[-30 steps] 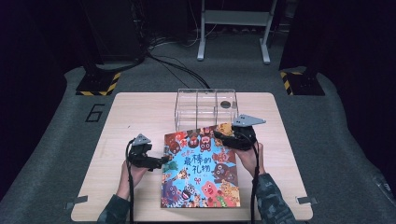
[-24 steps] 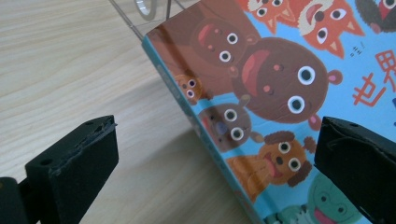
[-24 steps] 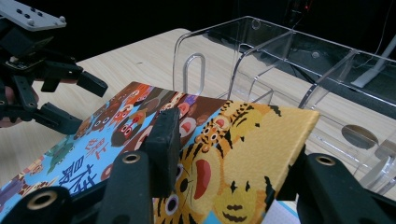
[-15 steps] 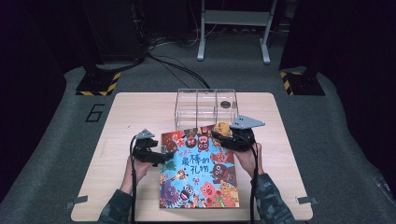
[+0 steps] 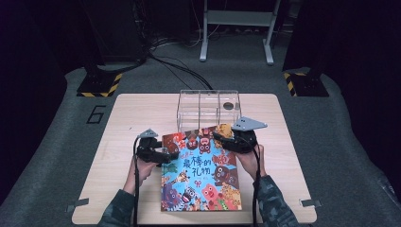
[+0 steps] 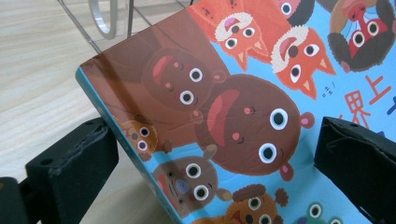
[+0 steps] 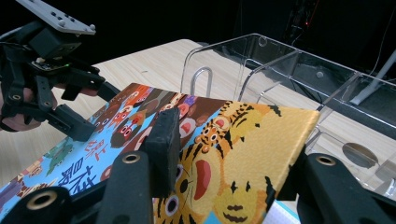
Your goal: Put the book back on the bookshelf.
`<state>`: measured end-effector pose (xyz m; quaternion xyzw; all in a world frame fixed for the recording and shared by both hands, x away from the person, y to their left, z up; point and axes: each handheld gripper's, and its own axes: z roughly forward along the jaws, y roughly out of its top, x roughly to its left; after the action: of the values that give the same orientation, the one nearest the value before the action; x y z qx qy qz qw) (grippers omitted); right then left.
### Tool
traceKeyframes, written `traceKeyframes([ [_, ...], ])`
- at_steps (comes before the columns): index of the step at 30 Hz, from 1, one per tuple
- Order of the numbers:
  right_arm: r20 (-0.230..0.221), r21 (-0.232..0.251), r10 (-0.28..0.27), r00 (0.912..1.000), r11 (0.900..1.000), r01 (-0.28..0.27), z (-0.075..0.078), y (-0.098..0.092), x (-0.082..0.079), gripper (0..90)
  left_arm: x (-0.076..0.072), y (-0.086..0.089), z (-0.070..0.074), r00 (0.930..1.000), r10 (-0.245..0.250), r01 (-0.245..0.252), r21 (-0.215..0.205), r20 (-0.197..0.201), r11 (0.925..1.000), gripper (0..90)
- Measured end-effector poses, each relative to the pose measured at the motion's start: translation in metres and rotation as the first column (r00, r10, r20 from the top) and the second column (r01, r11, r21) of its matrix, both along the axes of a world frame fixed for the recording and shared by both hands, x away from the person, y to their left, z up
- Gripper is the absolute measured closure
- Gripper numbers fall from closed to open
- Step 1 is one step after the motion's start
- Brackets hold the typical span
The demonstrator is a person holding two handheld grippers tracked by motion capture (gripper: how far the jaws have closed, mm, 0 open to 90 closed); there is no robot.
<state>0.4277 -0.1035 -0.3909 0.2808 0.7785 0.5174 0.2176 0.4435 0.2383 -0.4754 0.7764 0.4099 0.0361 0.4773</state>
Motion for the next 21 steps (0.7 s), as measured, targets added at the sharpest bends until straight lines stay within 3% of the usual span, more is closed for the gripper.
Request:
traceKeyframes([
  [2,-0.006,0.0,0.001,1.0,1.0,-0.001,0.0,-0.001,0.0,52.9,0.002,-0.001,-0.002,0.9997,0.004,-0.005,-0.032,-0.025,0.9995,0.0],
  [6,-0.025,0.019,0.001,0.9997,1.0,0.0,-0.004,-0.003,0.004,52.9,0.004,-0.002,0.0,0.9995,-0.011,0.011,-0.015,-0.029,0.9998,0.0],
  [10,-0.077,0.046,-0.003,0.997,0.999,0.007,-0.008,-0.006,0.008,52.8,0.005,-0.002,0.0,0.9995,-0.015,0.015,-0.002,-0.028,0.9999,0.5],
  [11,-0.11,0.059,-0.009,0.9939,0.998,0.015,-0.009,-0.007,0.01,52.8,0.006,-0.001,-0.001,0.9996,-0.017,0.017,-0.009,-0.025,0.9998,0.8],
  [16,-0.157,0.068,-0.013,0.9876,0.997,0.024,-0.012,-0.008,0.016,52.7,0.006,0.003,-0.002,0.9992,-0.015,0.013,-0.055,-0.037,0.9984,2.7],
  [19,-0.181,0.066,-0.018,0.9834,0.997,0.031,-0.011,-0.008,0.018,52.8,0.005,0.006,-0.001,0.9994,-0.017,0.015,-0.057,-0.029,0.9983,3.4],
  [21,-0.223,0.068,-0.032,0.9742,0.997,0.048,-0.012,-0.009,0.02,52.7,0.003,0.006,0.002,0.9998,-0.013,0.012,-0.053,-0.014,0.9985,3.8],
])
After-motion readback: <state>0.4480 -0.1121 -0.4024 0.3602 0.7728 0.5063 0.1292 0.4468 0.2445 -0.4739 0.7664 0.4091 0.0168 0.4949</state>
